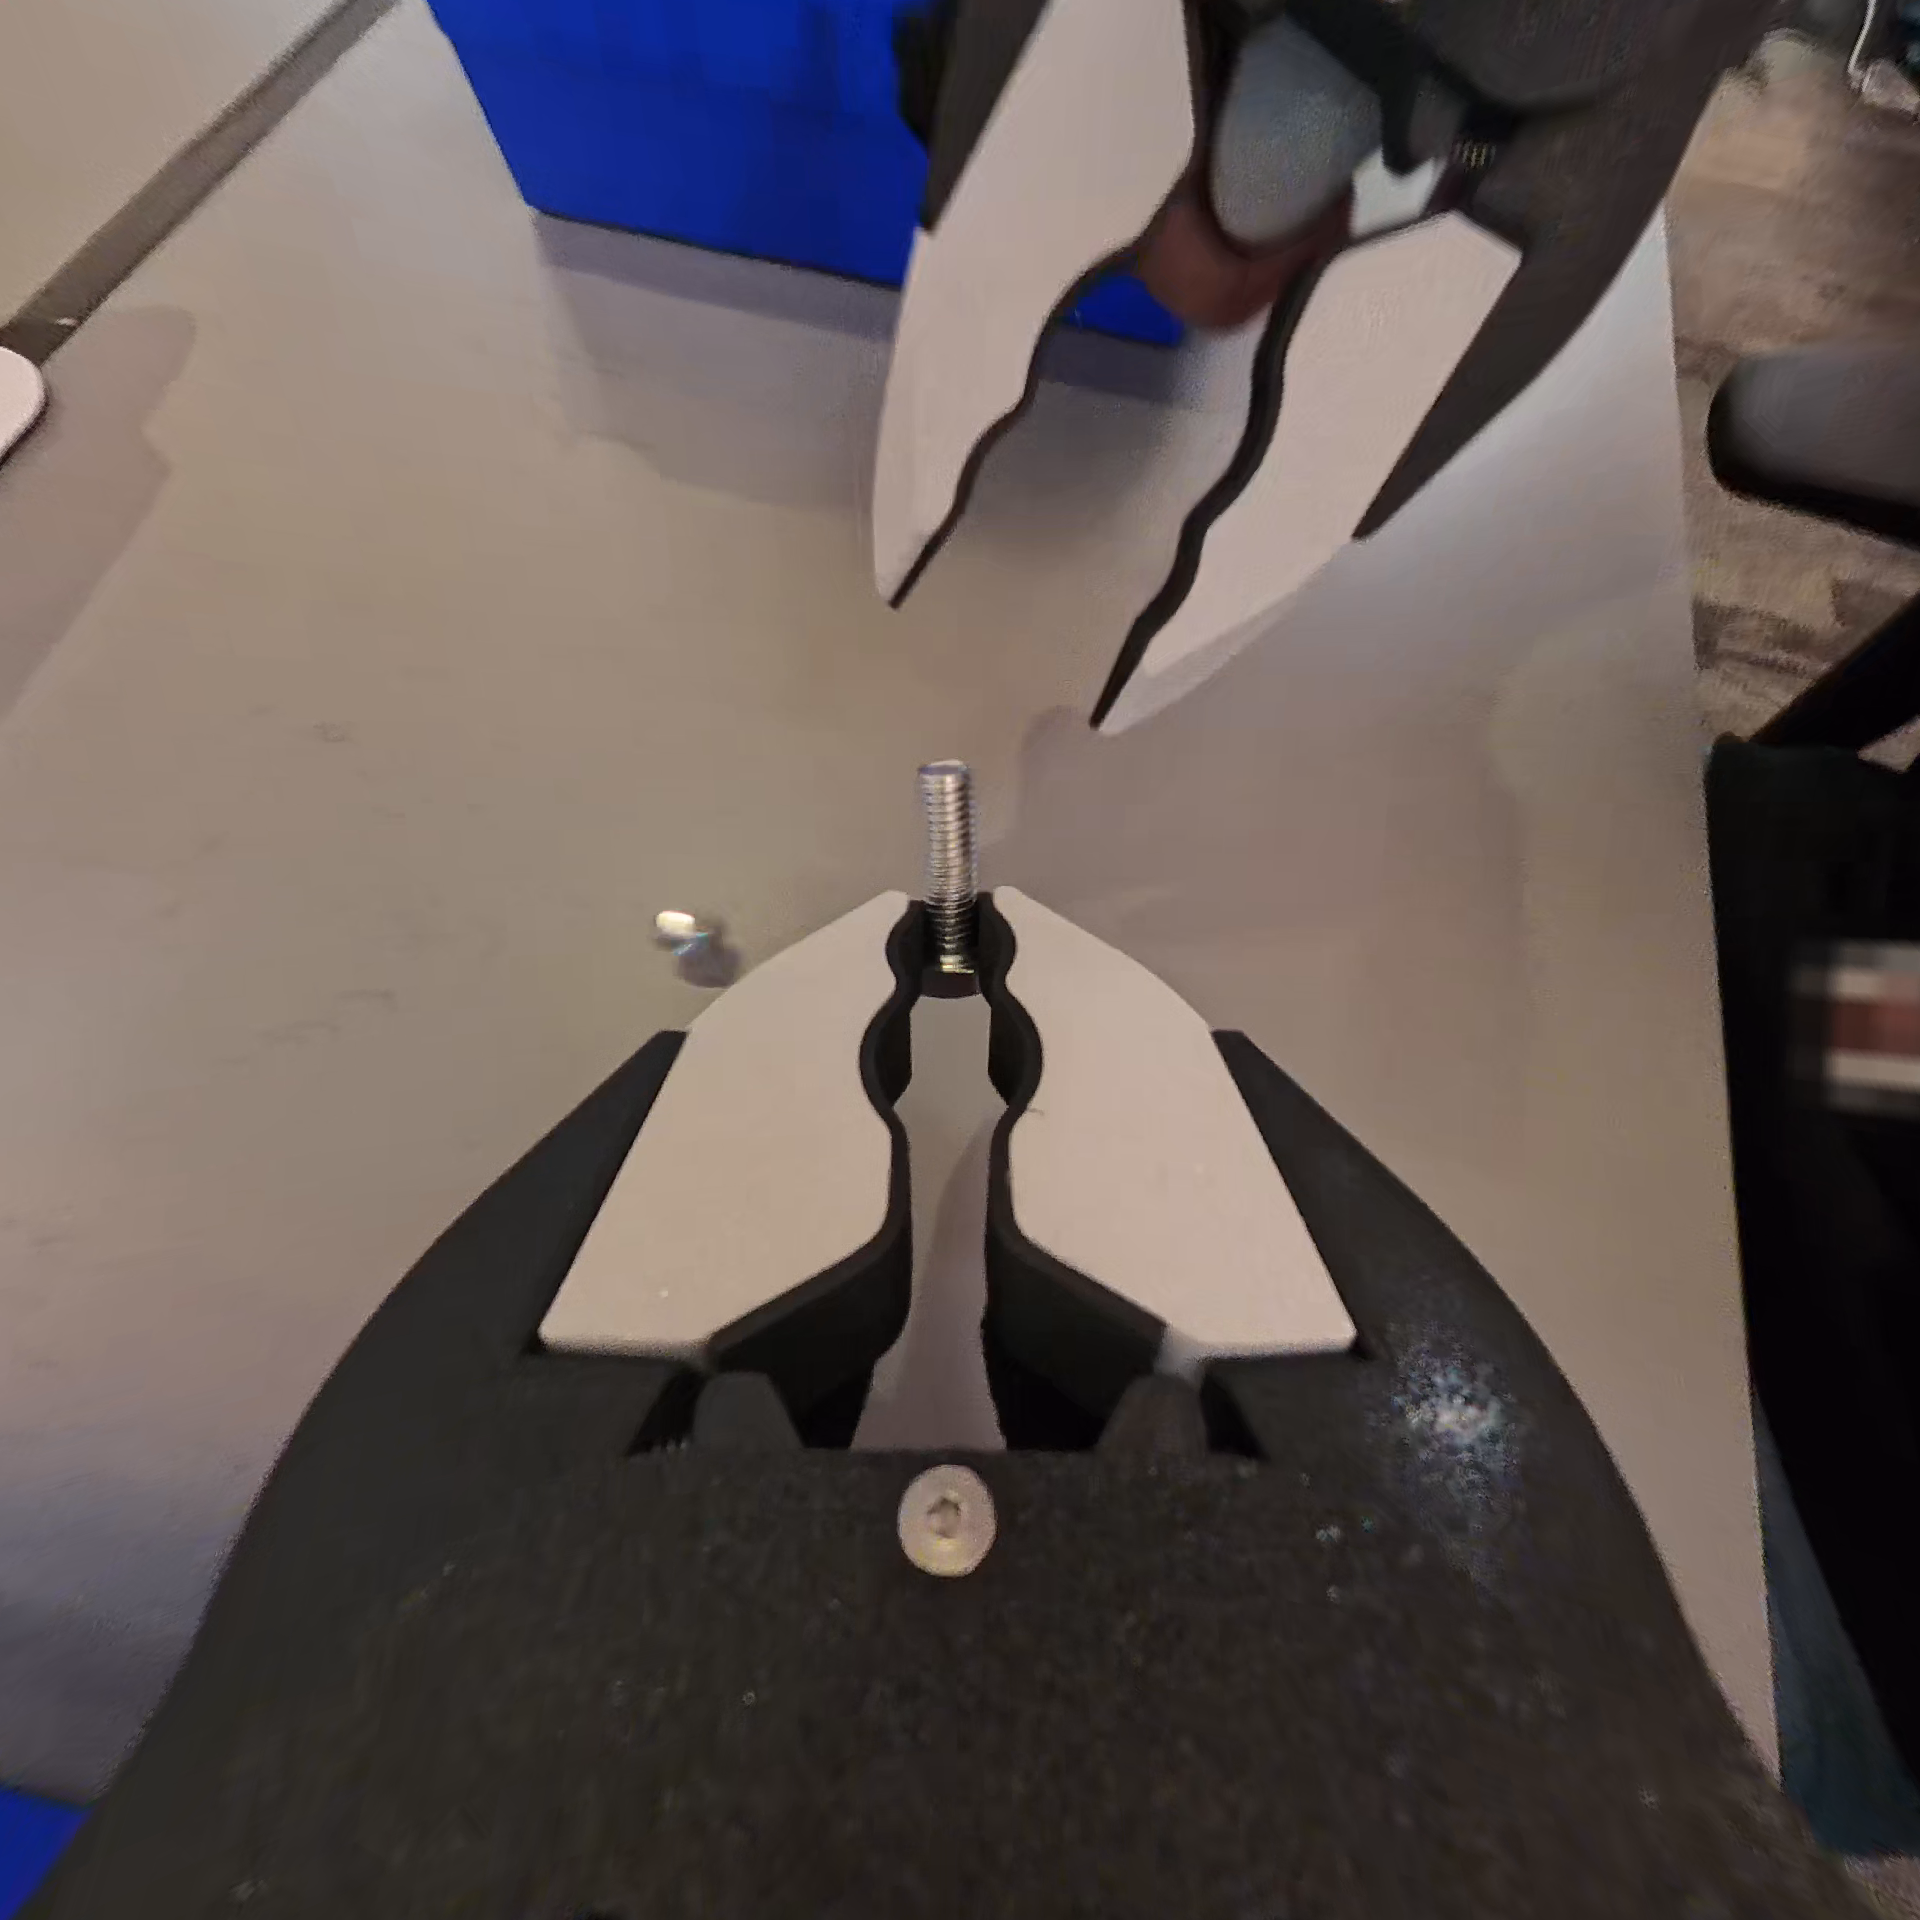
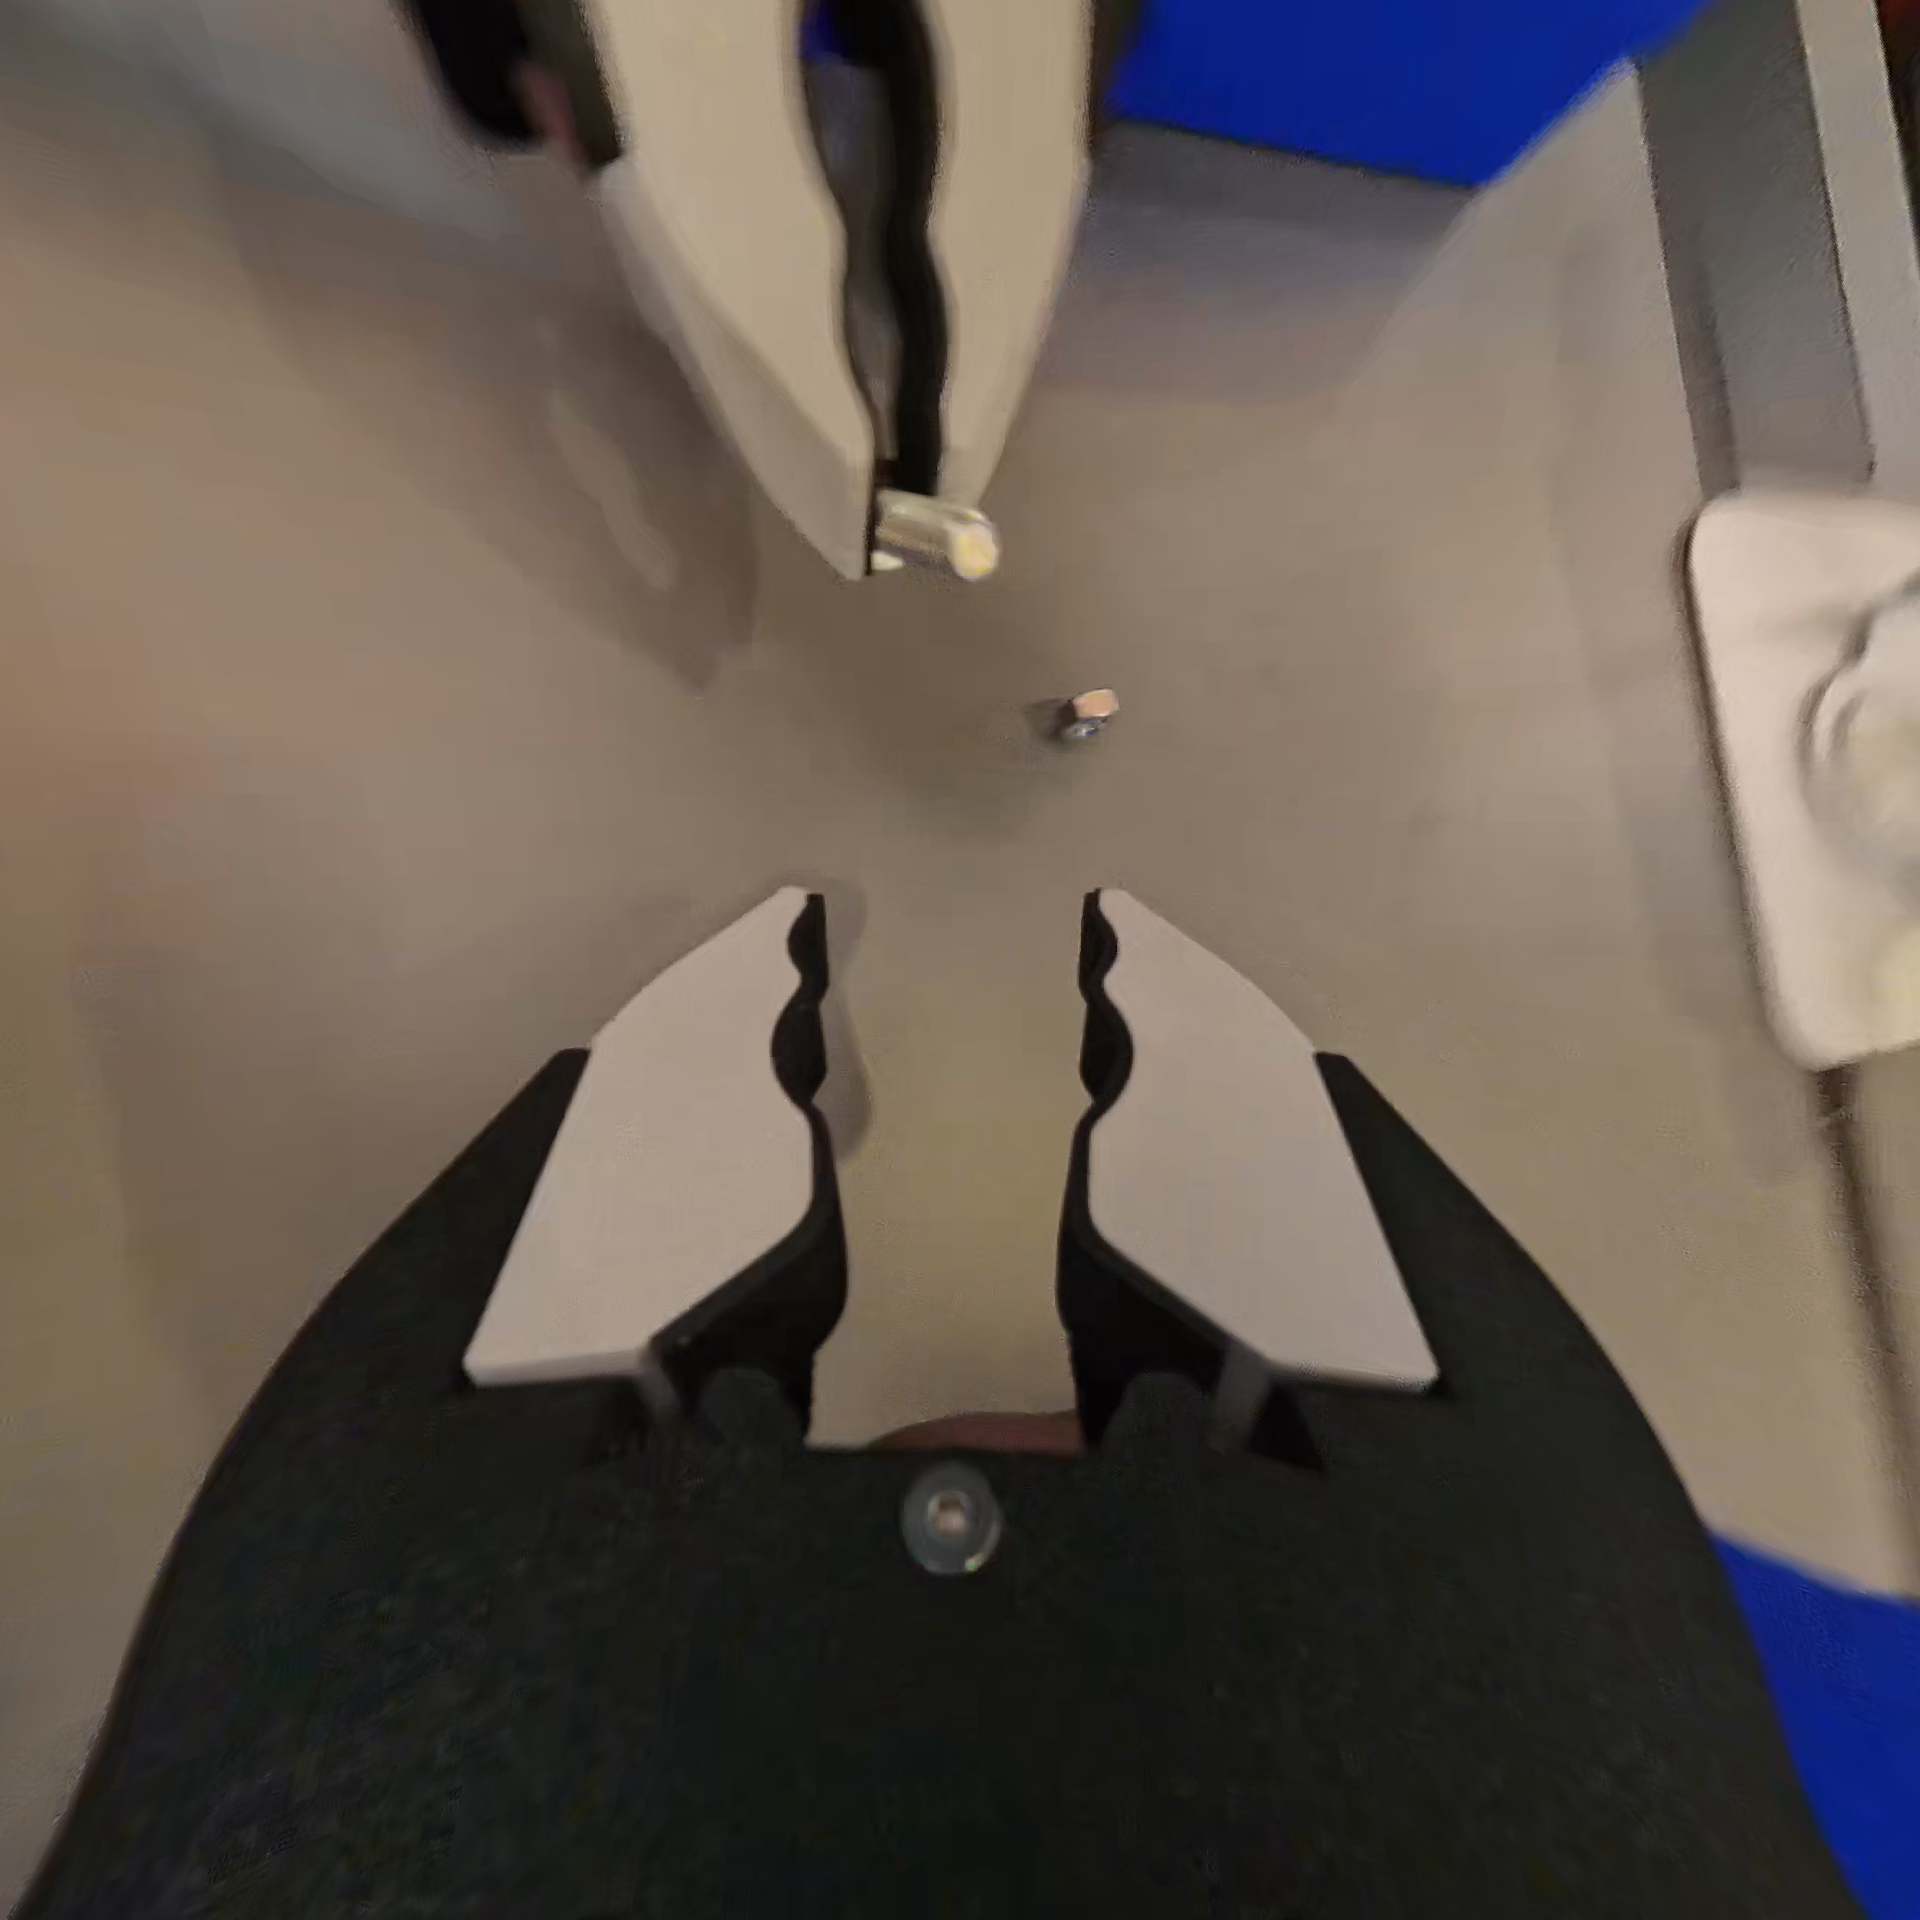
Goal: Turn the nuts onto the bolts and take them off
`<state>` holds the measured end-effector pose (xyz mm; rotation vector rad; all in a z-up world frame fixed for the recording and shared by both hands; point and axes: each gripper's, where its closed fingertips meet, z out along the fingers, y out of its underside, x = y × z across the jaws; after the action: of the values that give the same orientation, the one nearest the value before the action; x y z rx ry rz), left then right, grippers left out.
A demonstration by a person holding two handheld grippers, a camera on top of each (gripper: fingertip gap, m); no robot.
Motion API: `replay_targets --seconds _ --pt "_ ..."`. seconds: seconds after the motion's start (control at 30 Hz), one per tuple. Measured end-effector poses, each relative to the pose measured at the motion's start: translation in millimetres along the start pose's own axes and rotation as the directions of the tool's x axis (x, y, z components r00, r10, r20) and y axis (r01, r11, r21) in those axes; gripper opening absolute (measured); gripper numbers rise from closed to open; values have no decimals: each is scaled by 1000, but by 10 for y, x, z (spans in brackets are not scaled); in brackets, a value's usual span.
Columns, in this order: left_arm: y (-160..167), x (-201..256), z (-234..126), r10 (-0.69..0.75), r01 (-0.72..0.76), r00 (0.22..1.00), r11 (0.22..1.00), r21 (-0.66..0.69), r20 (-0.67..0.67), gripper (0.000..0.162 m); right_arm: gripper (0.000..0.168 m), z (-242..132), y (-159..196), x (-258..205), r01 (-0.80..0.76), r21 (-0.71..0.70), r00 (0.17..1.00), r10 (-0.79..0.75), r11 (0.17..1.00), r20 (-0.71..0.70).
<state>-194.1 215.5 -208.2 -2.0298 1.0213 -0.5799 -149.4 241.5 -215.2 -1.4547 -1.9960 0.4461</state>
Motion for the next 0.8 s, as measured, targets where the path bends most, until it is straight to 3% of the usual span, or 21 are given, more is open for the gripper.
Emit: replay_targets --seconds 0.1,0.2,0.3,0.4,0.53,0.67,0.8 --pt "-134 -210 -107 -92 83 993 991 107 79 8 46 5 -63 -26 -333 96 942 329 938 59" --pt "-306 -351 -329 -225 179 965 942 285 138 8 49 -84 -204 56 -539 247 842 523 805 132" --pt "-382 -254 -414 -357 288 931 840 460 69 8 47 -187 -258 173 -604 404 783 606 687 141" --pt "-301 -198 -329 -412 337 909 806 487 54 8 41 -255 -234 198 -595 542 759 637 593 135" --pt "-264 -203 -296 -463 397 887 760 514 1 8 39 -204 -107 148 -571 516 778 621 639 93" --pt "-230 -233 -298 -462 391 887 757 523 5 8 37 -233 -126 145 -576 543 776 618 612 126" --pt "-215 -231 -379 -474 390 880 745 541 19 8 34 -55 -83 167 -555 453 802 594 698 67"
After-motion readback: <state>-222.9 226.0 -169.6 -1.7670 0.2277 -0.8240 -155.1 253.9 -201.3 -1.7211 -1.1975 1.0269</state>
